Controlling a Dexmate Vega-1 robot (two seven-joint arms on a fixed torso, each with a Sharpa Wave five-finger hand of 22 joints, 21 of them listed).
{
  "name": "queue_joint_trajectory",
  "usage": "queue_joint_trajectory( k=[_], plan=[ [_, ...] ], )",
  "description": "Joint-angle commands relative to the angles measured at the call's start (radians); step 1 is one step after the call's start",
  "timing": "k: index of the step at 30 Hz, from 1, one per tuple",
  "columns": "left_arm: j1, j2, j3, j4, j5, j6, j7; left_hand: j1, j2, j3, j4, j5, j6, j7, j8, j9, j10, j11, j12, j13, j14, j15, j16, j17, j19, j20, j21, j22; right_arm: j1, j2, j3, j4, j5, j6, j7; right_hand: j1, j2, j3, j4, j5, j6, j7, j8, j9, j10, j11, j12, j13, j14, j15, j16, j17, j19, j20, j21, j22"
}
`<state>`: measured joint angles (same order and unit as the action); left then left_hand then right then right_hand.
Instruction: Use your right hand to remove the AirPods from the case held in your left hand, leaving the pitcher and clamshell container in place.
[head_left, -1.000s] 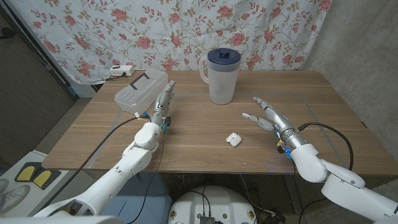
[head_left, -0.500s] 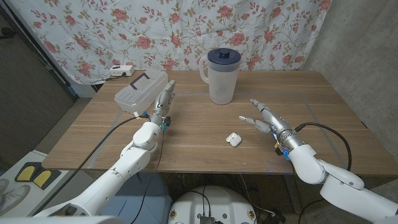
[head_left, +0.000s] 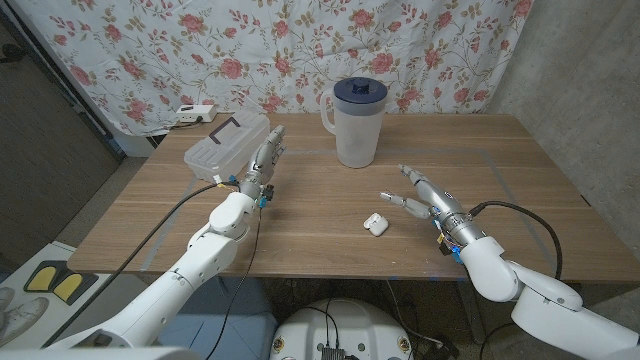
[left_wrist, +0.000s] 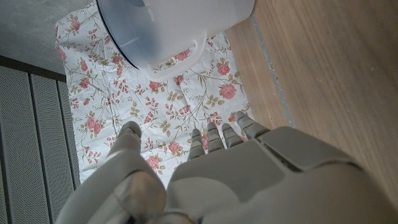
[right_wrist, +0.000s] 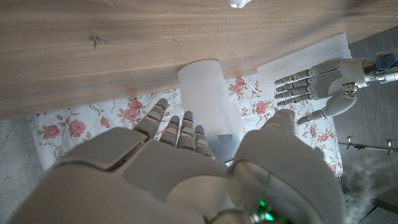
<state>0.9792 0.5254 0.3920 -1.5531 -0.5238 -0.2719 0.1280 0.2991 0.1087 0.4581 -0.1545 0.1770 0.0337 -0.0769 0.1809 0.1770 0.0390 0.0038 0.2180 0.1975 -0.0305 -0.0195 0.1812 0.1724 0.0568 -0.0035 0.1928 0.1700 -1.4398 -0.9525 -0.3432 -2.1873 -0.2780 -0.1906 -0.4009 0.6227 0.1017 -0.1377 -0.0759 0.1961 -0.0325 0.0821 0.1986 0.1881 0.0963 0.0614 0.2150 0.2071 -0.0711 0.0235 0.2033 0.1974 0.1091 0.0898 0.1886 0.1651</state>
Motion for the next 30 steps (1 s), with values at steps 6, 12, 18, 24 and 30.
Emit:
queue_joint_trajectory(
  k=[6, 12, 18, 24, 30],
  plan=[
    [0.021, 0.028, -0.030, -0.045, -0.106, 0.025, -0.077, 0.014, -0.005, 0.005, 0.001, -0.003, -0.012, -0.001, 0.000, 0.002, -0.006, 0.001, -0.001, 0.004, -0.010, 0.003, -0.003, 0.002, 0.001, 0.004, -0.002, 0.005, 0.038, 0.001, -0.091, -0.043, -0.114, -0.092, 0.044, 0.009, 0.001, 0.000, -0.005, -0.005, -0.006, -0.002, -0.004, 0.004, 0.004, 0.001, 0.001, 0.009, -0.025, 0.011, -0.005, 0.006, -0.019, 0.012, -0.007, 0.006],
    [0.009, 0.040, -0.023, -0.025, -0.081, -0.006, -0.097, 0.015, -0.005, 0.005, 0.001, -0.003, -0.009, 0.000, 0.002, 0.002, -0.003, 0.003, 0.000, 0.004, -0.011, 0.004, -0.003, 0.002, 0.000, 0.003, -0.002, 0.005, 0.033, 0.010, -0.093, -0.044, -0.107, -0.095, 0.038, 0.008, 0.002, 0.000, -0.005, -0.005, -0.012, -0.003, -0.005, 0.004, -0.002, -0.002, 0.000, 0.011, -0.033, 0.013, -0.006, 0.007, -0.029, 0.021, -0.009, 0.006],
    [0.013, 0.064, -0.026, -0.054, -0.083, 0.018, -0.093, 0.017, -0.004, 0.006, 0.001, -0.002, -0.009, 0.003, 0.002, 0.002, -0.004, 0.003, 0.000, 0.003, -0.015, 0.004, -0.004, 0.002, -0.003, 0.004, -0.003, 0.005, 0.026, 0.015, -0.104, -0.056, -0.121, -0.113, 0.033, 0.007, 0.002, 0.001, -0.006, -0.005, -0.012, -0.004, -0.005, 0.004, 0.005, -0.004, 0.003, 0.012, -0.032, 0.013, -0.004, 0.008, -0.028, 0.021, -0.007, 0.006],
    [0.010, 0.061, -0.027, -0.045, -0.087, 0.005, -0.098, 0.018, -0.004, 0.006, 0.001, -0.002, -0.012, 0.003, 0.001, 0.002, -0.006, 0.004, -0.001, 0.003, -0.016, 0.005, -0.003, 0.002, -0.006, 0.006, -0.003, 0.005, 0.026, 0.012, -0.123, -0.070, -0.164, -0.146, 0.033, 0.006, 0.002, 0.002, -0.006, -0.005, -0.013, -0.005, -0.004, 0.004, 0.018, -0.004, 0.008, 0.014, -0.028, 0.013, 0.000, 0.008, -0.027, 0.022, -0.005, 0.006],
    [0.015, 0.059, -0.025, -0.050, -0.085, 0.007, -0.086, 0.020, -0.004, 0.007, 0.000, -0.001, -0.012, 0.003, 0.002, 0.002, -0.007, 0.005, -0.002, 0.003, -0.017, 0.005, -0.003, 0.001, -0.006, 0.007, -0.003, 0.005, 0.029, 0.004, -0.136, -0.085, -0.195, -0.167, 0.045, 0.004, 0.002, 0.007, -0.009, -0.007, -0.008, -0.008, 0.001, 0.004, 0.030, -0.004, 0.015, 0.020, 0.041, -0.019, 0.029, 0.015, 0.022, 0.022, 0.013, 0.006]
  ],
)
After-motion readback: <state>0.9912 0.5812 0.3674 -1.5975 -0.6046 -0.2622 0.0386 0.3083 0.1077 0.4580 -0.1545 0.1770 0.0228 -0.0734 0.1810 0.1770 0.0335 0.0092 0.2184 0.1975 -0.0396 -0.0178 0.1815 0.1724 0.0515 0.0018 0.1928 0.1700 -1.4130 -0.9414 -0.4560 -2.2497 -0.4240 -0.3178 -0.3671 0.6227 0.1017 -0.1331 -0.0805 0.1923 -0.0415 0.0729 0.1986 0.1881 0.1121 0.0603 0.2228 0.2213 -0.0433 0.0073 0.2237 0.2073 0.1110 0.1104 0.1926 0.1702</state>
